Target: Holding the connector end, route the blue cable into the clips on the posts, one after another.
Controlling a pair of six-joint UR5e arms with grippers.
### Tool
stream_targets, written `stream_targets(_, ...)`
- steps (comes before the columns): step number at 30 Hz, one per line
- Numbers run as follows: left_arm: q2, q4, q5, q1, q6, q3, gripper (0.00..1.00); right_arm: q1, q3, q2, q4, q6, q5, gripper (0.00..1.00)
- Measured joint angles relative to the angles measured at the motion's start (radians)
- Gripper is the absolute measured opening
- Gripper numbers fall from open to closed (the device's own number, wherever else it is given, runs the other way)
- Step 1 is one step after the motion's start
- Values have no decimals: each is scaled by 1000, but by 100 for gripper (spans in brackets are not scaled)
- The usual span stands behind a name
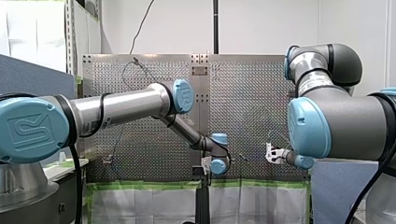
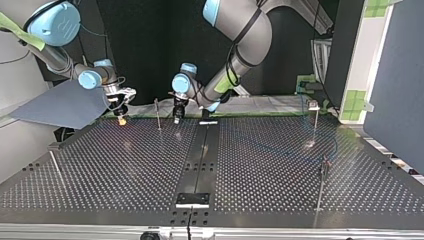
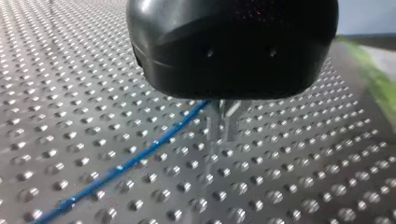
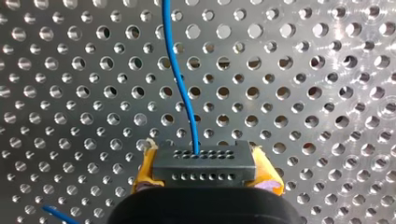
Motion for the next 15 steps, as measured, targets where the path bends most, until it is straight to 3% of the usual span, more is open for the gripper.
stream_targets(1, 0, -6, 7, 0, 6, 0, 31, 0, 0, 0, 1, 0, 0, 0)
stream_targets(2, 1, -13, 19, 0, 13, 0, 31, 0, -1, 0, 1, 0, -1, 0)
stream_targets(4, 1, -29, 36, 1, 25, 0, 69, -1, -1, 1, 2, 0, -1, 0)
stream_targets(5, 1, -40, 44, -1, 35, 0, 69, -1, -1, 1, 2, 0, -2, 0)
stream_targets(7, 1, -60, 43, -4, 53, 0, 100, -1, -1, 1, 2, 0, -2, 0)
stream_targets(15, 2, -143, -22, -15, 141, 1, 100, 0, -1, 1, 2, 0, -3, 0)
